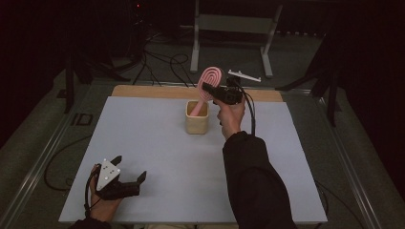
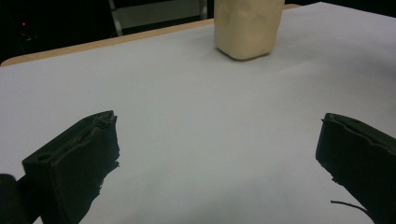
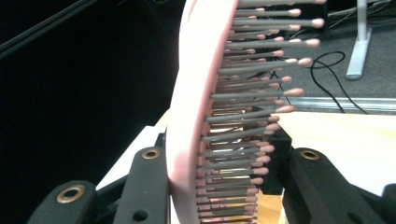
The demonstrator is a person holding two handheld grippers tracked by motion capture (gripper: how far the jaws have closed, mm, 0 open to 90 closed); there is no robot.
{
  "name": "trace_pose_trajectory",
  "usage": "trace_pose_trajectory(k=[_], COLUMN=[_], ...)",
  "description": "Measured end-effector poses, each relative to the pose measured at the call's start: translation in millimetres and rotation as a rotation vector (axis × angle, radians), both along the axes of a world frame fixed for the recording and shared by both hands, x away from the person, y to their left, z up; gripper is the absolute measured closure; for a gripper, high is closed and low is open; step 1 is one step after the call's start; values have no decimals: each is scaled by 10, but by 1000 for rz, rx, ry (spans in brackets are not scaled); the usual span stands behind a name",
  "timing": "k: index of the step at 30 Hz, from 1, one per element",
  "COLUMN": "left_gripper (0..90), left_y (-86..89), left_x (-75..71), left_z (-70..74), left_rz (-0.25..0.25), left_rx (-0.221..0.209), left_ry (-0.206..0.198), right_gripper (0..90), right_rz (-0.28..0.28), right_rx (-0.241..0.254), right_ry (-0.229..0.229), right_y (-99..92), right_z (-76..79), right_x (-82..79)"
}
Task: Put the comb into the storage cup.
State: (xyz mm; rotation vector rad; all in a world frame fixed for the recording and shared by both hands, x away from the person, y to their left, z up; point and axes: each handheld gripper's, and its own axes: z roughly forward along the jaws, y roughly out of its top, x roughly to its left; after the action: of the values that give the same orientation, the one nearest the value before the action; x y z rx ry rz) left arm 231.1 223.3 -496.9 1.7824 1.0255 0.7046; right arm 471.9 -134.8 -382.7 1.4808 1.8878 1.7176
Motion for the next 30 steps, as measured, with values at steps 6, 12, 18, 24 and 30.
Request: trace_pose_trajectory(k=[6,12,18,24,30], left_gripper=[0,0,0,0,0], left_y=[0,-1,-2,-1,-2], left_x=[0,0,0,0,0], left_z=[0,0,0,0,-1], left_rz=[0,0,-1,1,0], left_rx=[-2,-2,0,-2,0], left_ry=[1,0,0,0,0], right_gripper=[637,637,636,636,636], right_rz=[-5,-7,-6,-8,-9], right_rx=[2,3,4,5,5], right_ry=[6,9,10,16,21], right_y=[12,17,14,15,14], right_z=[-37,-65,-83,-118,-152], right_x=[-4,-8,-12,-14,-12])
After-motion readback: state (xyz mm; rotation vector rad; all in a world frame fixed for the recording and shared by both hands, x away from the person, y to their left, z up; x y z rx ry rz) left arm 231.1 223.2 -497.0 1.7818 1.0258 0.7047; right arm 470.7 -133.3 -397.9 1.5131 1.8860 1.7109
